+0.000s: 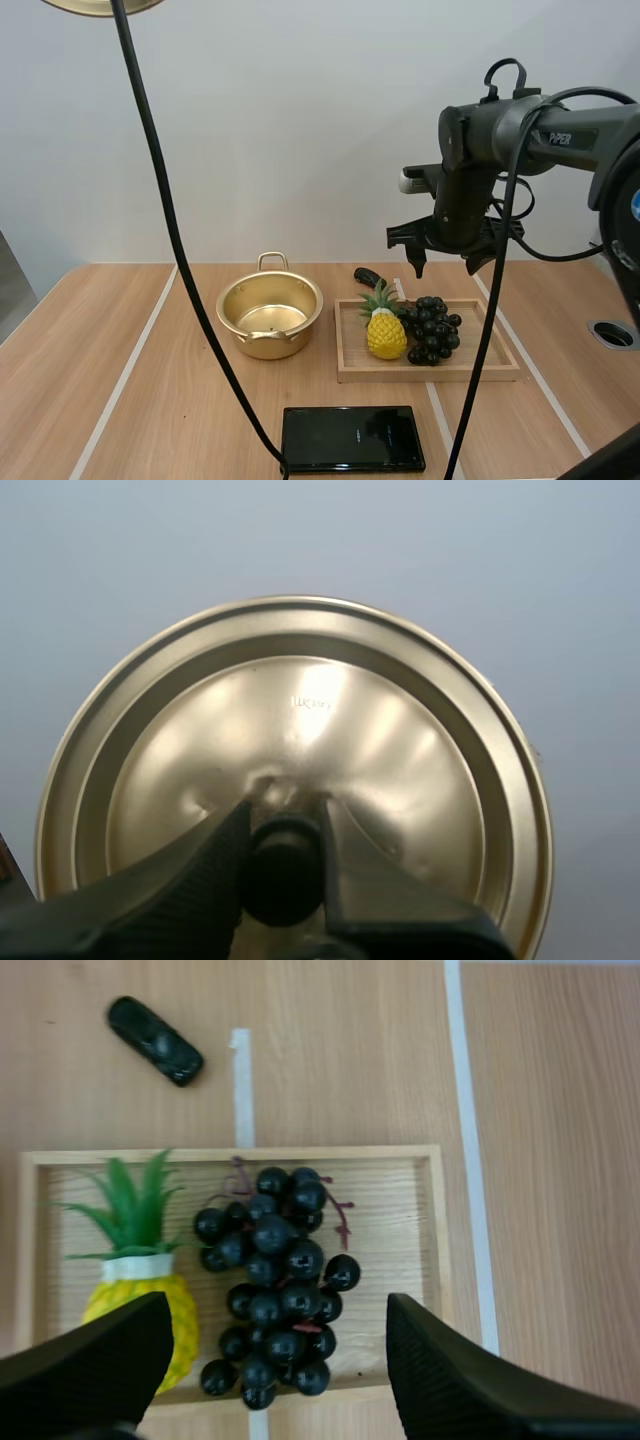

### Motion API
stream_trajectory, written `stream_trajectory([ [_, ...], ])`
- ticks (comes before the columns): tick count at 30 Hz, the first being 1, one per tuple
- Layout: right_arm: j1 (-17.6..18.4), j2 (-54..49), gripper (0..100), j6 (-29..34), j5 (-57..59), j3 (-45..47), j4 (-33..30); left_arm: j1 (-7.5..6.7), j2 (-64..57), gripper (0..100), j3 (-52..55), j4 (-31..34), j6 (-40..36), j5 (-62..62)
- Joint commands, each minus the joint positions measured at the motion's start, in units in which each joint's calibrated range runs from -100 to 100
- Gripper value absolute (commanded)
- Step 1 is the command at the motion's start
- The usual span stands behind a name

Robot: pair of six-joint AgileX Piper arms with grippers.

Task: Open the pot, put the grape inside, and close it

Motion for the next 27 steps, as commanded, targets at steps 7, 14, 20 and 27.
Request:
stream_trajectory([
  [7, -1.3, 6.4, 100, 0.4, -3.3, 1.5, 0.2, -0.03, 1.0, 0, -6.5, 0.4, -0.5, -13.0],
  [14, -1.3, 10.9, 100, 0.4, -3.7, 1.5, 1.7, -0.03, 3.9, 0, -16.4, 0.5, -0.5, -15.1],
  [20, -1.3, 13.1, 100, 0.4, -3.8, 1.5, 1.7, -0.03, 4.7, 0, -22.4, 0.5, -0.5, -15.8],
  [27, -1.3, 15.7, 100, 0.4, -6.5, 2.6, 1.7, -0.03, 4.7, 0, -24.8, 0.5, -0.5, -15.8],
])
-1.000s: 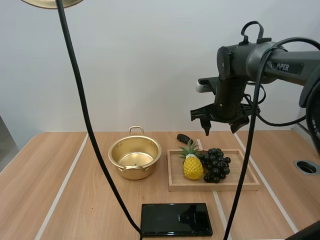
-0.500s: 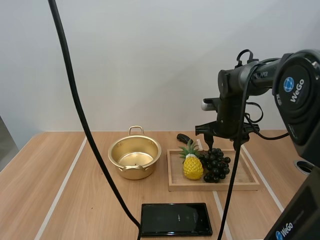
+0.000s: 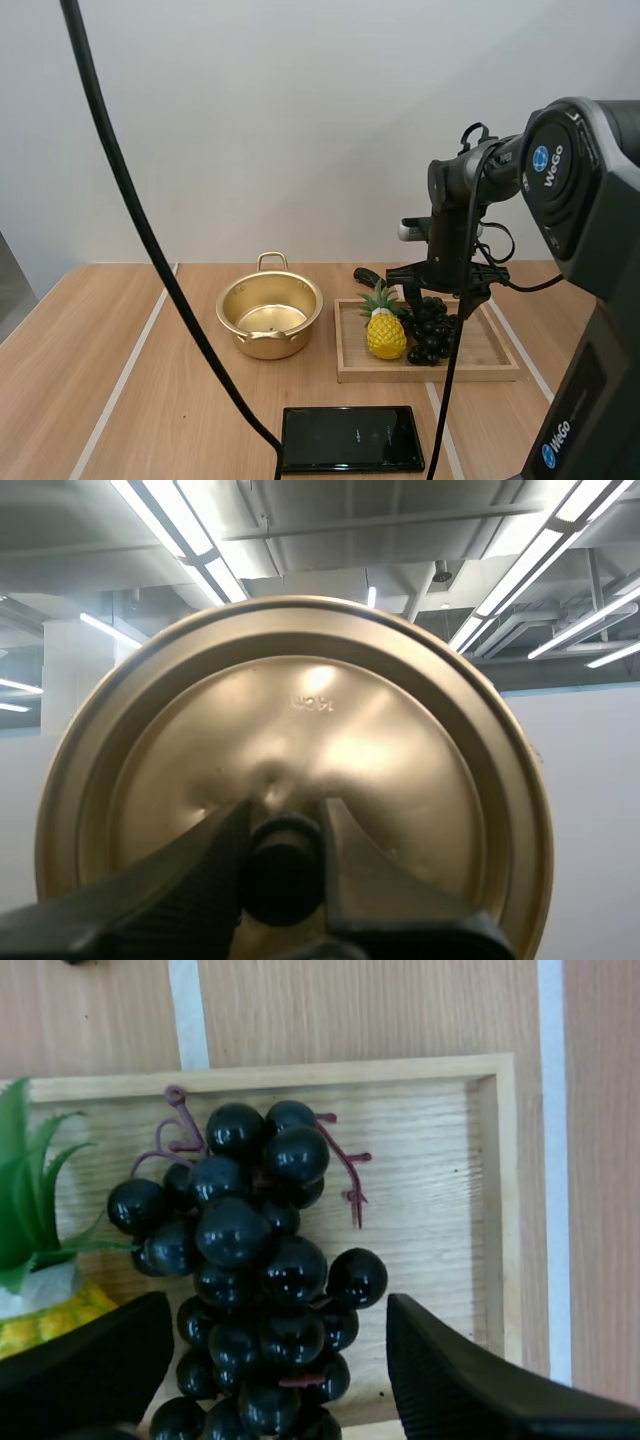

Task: Open the pot, put the grape inside, and close it

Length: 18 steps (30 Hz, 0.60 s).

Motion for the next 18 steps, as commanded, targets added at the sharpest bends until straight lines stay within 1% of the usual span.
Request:
stream_trajectory([
  [1, -0.3, 0.9, 100, 0.1, -2.3, 1.4, 0.1, -0.03, 0.1, 0, -0.6, 0.4, -0.4, -2.0],
  [8, -0.3, 4.5, 100, 0.1, -7.3, 5.0, 0.1, -0.03, 0.1, 0, -0.5, 0.4, -0.4, -1.3],
  [12, -0.3, 4.7, 100, -2.4, -9.5, 5.4, 0.1, -0.03, 0.1, 0, -0.5, 0.4, 0.1, -1.3],
  [14, -0.3, 4.7, 100, -2.5, -10.0, 5.4, 0.1, -0.03, 0.1, 0, -0.5, 0.4, 0.5, -1.3],
  [15, -0.3, 4.6, 88, -2.5, -10.0, 5.4, 0.1, -0.03, 0.1, 0, -0.5, 0.4, 0.5, -1.1],
  [16, -0.3, 4.5, 49, -2.2, -9.8, 5.4, 0.1, -0.03, 0.1, 0, -0.5, 0.4, 0.5, -1.1],
  [17, -0.3, 4.3, 18, -1.0, -9.3, 5.4, 0.1, -0.03, 0.1, 0, -0.5, 0.4, 0.5, -1.0],
  [18, -0.3, 3.9, 0, 0.9, -8.9, 5.4, 0.0, -0.03, 0.1, 0, -0.5, 0.4, 0.5, -0.7],
])
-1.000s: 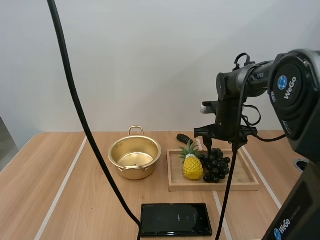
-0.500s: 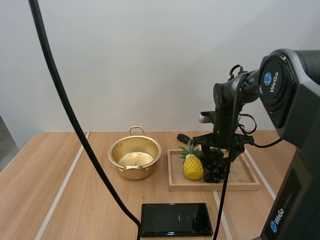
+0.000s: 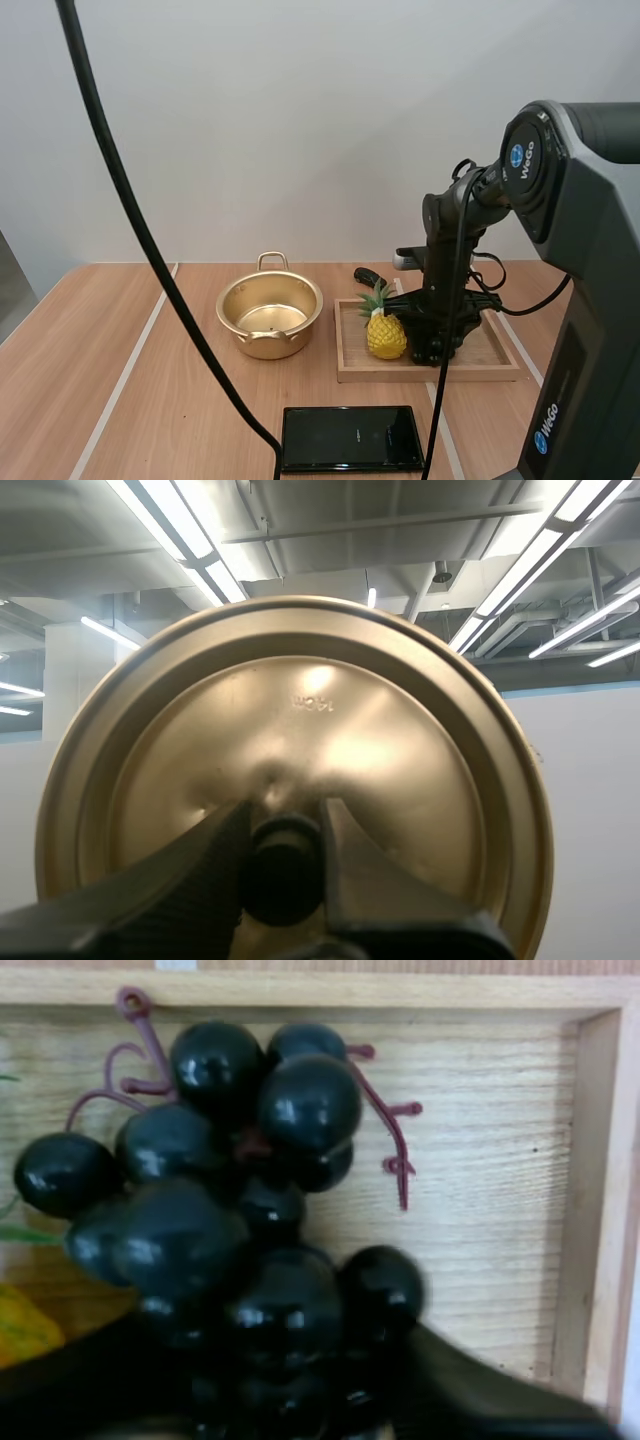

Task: Open the pot, put the grape inside, and close it

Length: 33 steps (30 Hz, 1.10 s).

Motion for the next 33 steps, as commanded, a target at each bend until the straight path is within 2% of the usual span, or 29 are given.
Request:
stream_trajectory([
  [1, -0.3, -1.4, 0, 3.2, 0.5, 0.2, -0.5, -0.03, 0.1, 0, -0.3, 0.4, 0.1, -0.5],
  [17, -0.3, -16.9, 0, 2.3, -1.4, -0.9, -1.6, -0.03, 0.4, 0, -0.3, 0.3, 0.3, 1.4],
  [33, -0.3, -31.1, 0, 0.1, 0.7, -16.9, -1.6, -0.03, 0.2, 0, -0.3, 0.3, 0.3, 1.4],
])
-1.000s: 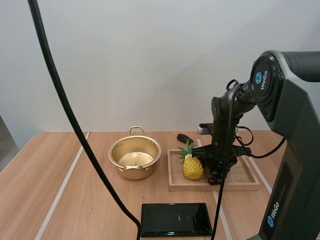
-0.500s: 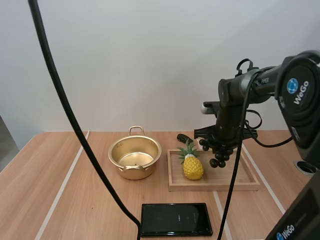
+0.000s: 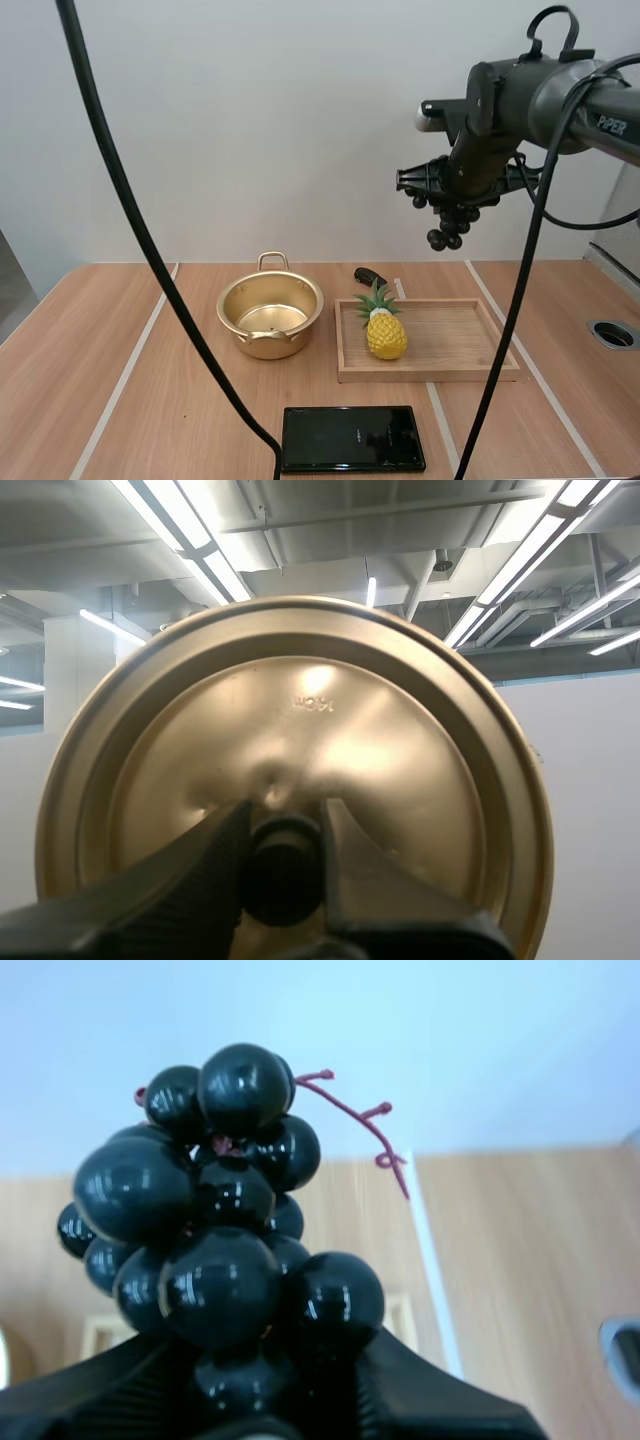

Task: Open the pot, put the grape inside, and close it

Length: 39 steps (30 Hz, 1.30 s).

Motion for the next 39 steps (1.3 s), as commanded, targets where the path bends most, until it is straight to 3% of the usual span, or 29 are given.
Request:
stream_trajectory([
  [1, -0.3, -2.6, 0, -0.4, -0.3, -3.8, -0.6, -0.03, 0.1, 0, -0.3, 0.3, -0.1, -0.4],
  [15, -0.3, -5.0, 0, -4.1, 3.4, -18.5, 2.8, -0.03, 0.1, 0, -0.3, 0.3, -0.1, -0.4],
  [20, -0.3, -5.0, 0, -18.0, 5.2, -19.6, 16.0, -0.03, 0.1, 0, -0.3, 0.3, -0.1, -0.4],
  [24, -0.3, -4.9, 0, -33.0, 15.2, -19.6, 29.7, -0.03, 0.1, 0, -0.3, 0.3, -0.1, 0.7],
  [28, -0.2, -4.9, 0, -43.6, 26.4, -19.6, 39.8, -0.03, 0.1, 0, -0.3, 0.3, -0.1, 1.0],
  [33, 0.3, -4.8, 0, -50.6, 28.3, -19.6, 46.3, -0.03, 0.1, 0, -0.3, 0.3, -0.1, 1.4],
  [39, 2.5, -4.3, 0, -54.8, 28.3, -19.6, 47.6, -0.03, 0.1, 0, -0.3, 0.3, -0.1, 2.0],
])
